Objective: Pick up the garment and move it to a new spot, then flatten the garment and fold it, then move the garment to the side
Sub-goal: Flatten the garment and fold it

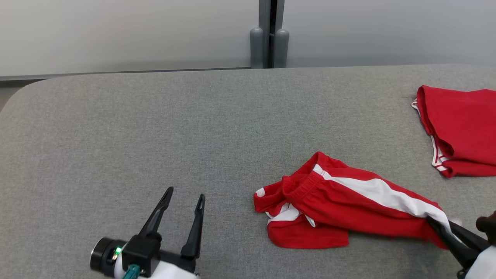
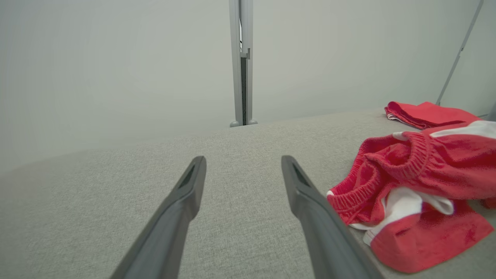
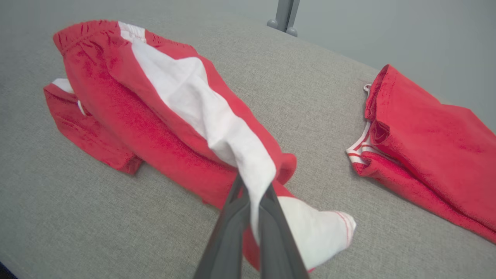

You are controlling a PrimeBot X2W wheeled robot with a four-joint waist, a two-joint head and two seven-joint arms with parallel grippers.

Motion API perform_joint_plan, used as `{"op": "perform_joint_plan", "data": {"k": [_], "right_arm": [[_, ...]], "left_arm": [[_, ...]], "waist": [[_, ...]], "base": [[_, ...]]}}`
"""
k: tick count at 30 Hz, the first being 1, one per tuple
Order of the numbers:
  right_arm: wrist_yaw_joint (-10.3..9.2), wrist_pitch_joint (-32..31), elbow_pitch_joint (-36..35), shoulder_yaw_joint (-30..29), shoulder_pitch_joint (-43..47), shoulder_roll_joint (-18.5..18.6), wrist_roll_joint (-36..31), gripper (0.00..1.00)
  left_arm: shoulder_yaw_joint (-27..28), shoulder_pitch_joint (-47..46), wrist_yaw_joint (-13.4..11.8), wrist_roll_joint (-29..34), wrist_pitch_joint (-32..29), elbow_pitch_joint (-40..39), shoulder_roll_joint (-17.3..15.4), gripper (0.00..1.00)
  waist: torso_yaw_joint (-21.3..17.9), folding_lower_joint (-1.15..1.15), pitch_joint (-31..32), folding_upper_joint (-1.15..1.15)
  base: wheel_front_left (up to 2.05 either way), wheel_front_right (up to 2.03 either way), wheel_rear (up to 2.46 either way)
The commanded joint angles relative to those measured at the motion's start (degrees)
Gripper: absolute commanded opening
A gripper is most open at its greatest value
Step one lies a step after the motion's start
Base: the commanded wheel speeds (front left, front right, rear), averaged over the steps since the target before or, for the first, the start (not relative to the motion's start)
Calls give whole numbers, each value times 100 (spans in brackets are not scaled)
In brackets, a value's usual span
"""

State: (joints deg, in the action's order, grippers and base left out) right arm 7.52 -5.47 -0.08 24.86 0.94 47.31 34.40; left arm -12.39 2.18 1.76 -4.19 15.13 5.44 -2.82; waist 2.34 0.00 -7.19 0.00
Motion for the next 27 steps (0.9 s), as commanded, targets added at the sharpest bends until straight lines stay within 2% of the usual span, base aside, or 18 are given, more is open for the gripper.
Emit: {"op": "perform_joint_plan", "data": {"k": [1, 4, 7, 11, 14, 20, 22, 27], "right_arm": [[-8, -180, -59, -308, 192, -119, -228, 100], [-9, -483, -174, -1078, 512, -374, -1084, 100], [-9, -655, -431, -1759, 793, -753, -1954, 100], [-10, -668, -959, -2174, 911, -1219, -2568, 100], [-10, -589, -1190, -2206, 863, -1423, -2779, 100], [-10, -498, -1256, -2138, 776, -1699, -2914, 100], [-10, -504, -1253, -2171, 796, -1766, -2942, 100], [-10, -471, -1246, -2140, 752, -1881, -2950, 100]], "left_arm": [[-64, -216, 77, -115, -2, 19, -16, 100], [-389, -579, 237, -377, -2, 218, -17, 100], [-988, -1173, 379, -669, -24, 550, -16, 100], [-1793, -2161, 435, -1482, -633, 721, -19, 100], [-2282, -2875, 292, -2139, -1302, 697, -18, 100], [-3135, -3767, -106, -3253, -3055, 884, -20, 100], [-3347, -3971, -224, -3334, -3520, 1032, -30, 100], [-3616, -4310, -540, -3482, -4000, 1601, -12, 100]], "waist": [[23, 0, -41, 0], [1, 0, -109, 0], [-30, 0, -147, 0], [-149, 0, -206, 0], [-276, 0, -264, 0], [-457, 0, -404, 0], [-463, 0, -450, 0], [-488, 0, -547, 0]], "base": [[0, 0, 0], [0, 0, 0], [0, 0, 0], [0, 0, 0], [0, 0, 0], [0, 0, 0], [0, 0, 0], [0, 0, 0]]}}
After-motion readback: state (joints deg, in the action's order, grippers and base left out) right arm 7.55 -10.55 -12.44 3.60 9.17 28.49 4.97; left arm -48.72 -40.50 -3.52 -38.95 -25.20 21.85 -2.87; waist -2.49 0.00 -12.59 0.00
